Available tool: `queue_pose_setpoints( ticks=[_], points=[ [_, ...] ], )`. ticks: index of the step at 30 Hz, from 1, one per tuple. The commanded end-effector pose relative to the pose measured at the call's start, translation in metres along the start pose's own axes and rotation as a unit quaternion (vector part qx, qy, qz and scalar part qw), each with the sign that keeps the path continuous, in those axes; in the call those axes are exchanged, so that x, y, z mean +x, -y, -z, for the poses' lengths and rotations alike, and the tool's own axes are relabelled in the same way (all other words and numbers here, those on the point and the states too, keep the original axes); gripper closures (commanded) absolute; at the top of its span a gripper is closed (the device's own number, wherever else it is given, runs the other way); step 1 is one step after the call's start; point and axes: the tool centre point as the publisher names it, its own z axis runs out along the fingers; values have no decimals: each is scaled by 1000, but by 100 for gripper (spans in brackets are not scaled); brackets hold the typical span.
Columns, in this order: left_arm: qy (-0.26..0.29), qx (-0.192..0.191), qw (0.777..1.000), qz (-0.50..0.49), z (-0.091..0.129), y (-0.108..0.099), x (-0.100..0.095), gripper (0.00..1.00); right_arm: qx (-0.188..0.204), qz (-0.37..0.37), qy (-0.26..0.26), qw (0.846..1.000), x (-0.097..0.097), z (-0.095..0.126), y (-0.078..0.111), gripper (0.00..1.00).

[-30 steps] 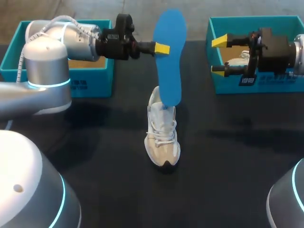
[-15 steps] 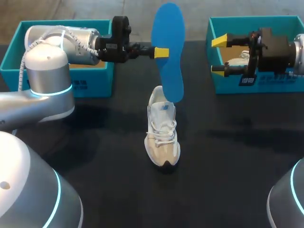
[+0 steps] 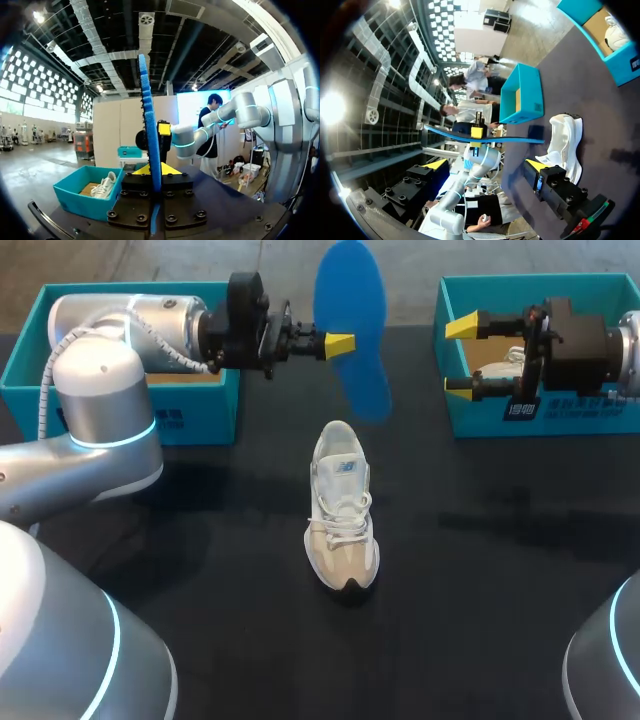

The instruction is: Take the shoe out of the shoebox, open the shoe tongue, remove and reinsert the insole, then place the shoe into the shoebox

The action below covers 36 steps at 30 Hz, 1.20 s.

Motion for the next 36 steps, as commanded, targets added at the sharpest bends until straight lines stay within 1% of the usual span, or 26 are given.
queue_pose_setpoints(
  ticks=[1,20,23,28,31,33,36],
  points=[
    [-2,-4,1000,-10,3,1,-3,100,-1,0,0,1000,0,-2,0,0],
    [-2,-4,1000,-10,3,1,-3,100,-1,0,0,1000,0,-2,0,0],
    [-6,-1,997,-74,5,2,-7,100,-1,0,0,1000,0,-2,0,0],
    [-5,4,987,-162,7,1,-14,100,-1,0,0,1000,0,-2,0,0],
    [-20,-1,970,-241,8,-2,-18,100,-1,0,0,1000,0,-2,0,0],
    [-15,8,966,-260,9,-3,-19,100,-1,0,0,1000,0,-2,0,0],
    [-37,7,941,-336,10,-6,-21,100,-1,0,0,1000,0,-2,0,0]
  ],
)
